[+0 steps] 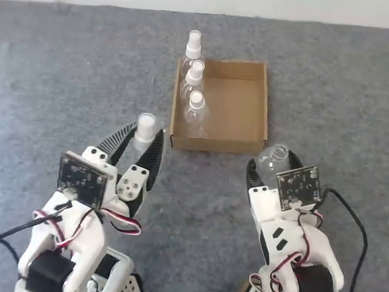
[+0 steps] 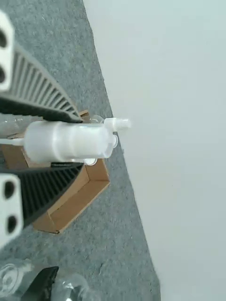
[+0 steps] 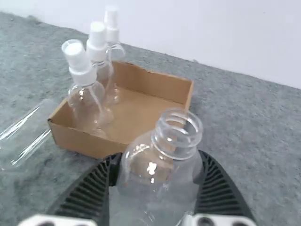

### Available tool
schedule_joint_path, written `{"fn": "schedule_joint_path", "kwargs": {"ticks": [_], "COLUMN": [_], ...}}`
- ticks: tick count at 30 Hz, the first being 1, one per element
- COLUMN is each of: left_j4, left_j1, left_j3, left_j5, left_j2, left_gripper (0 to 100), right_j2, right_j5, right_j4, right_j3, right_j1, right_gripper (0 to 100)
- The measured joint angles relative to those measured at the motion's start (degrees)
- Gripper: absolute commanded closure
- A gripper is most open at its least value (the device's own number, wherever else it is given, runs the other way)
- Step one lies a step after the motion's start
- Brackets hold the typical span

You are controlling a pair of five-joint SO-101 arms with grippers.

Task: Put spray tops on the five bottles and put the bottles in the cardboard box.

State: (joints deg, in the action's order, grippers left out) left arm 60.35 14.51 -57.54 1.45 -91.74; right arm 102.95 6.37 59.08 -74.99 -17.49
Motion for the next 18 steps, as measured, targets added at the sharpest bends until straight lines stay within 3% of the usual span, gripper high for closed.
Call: {"fn": "schedule_joint_path", "kwargs": {"ticks": [18], "left_j4": [-0.44], "left_j1": [-3.96], "left_j3": [0.00], "left_j5": [1.05], "left_j2": [-6.68], "left_gripper": [99], "right_j2": [0.18], "right_j5": [0.00], "right_j4": [2.02], "right_j3": [-3.52], "right_j1": [-11.52], "right_gripper": [89.8]}}
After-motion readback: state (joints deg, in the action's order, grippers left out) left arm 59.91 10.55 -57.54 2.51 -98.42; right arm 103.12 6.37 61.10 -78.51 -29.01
